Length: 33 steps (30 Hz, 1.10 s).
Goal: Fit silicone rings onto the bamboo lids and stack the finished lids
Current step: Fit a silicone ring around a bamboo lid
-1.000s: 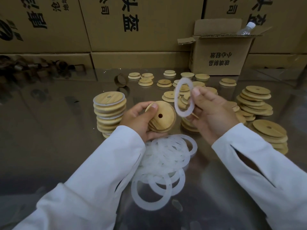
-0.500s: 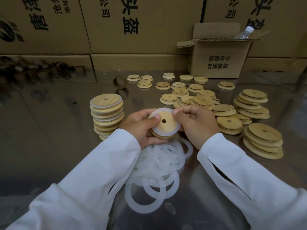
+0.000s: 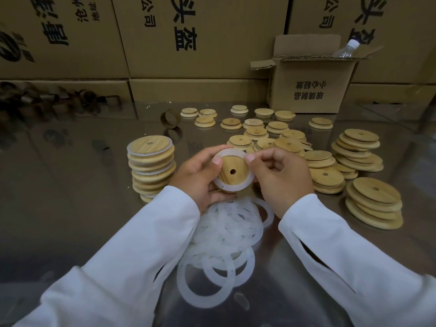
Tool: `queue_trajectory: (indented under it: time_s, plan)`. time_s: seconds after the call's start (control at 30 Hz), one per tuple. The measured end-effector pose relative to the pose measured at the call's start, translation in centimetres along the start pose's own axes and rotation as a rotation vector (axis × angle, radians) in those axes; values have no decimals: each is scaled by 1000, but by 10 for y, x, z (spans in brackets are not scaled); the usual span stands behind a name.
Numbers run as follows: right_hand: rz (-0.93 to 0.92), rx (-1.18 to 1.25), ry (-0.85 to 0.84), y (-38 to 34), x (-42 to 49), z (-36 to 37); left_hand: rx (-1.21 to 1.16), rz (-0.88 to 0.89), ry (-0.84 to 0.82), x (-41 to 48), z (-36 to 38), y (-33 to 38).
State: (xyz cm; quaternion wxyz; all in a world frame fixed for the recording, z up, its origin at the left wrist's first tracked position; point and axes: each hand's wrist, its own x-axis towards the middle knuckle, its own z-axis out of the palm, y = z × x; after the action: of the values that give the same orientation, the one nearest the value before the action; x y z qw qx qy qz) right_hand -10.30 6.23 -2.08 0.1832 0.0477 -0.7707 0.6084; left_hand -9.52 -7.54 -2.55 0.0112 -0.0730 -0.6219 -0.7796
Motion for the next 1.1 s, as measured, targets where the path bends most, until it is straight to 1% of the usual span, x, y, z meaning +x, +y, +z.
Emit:
queue_trajectory:
  time_s: [0.17, 0.3, 0.57, 0.77, 1.1]
  plan:
    - [37, -45, 66, -1, 2, -2, 97, 39, 8, -1, -1, -5]
    - [67, -61, 28, -1, 1, -2, 126, 70, 46, 0, -4, -5]
    - [80, -40, 38, 0, 2, -4, 208, 101, 31, -2, -1, -3]
    - [68, -16, 1, -3, 0, -6, 185, 72, 43, -3, -3, -2]
    - [51, -29, -24, -4, -2, -5, 168, 126, 107, 1, -7, -5]
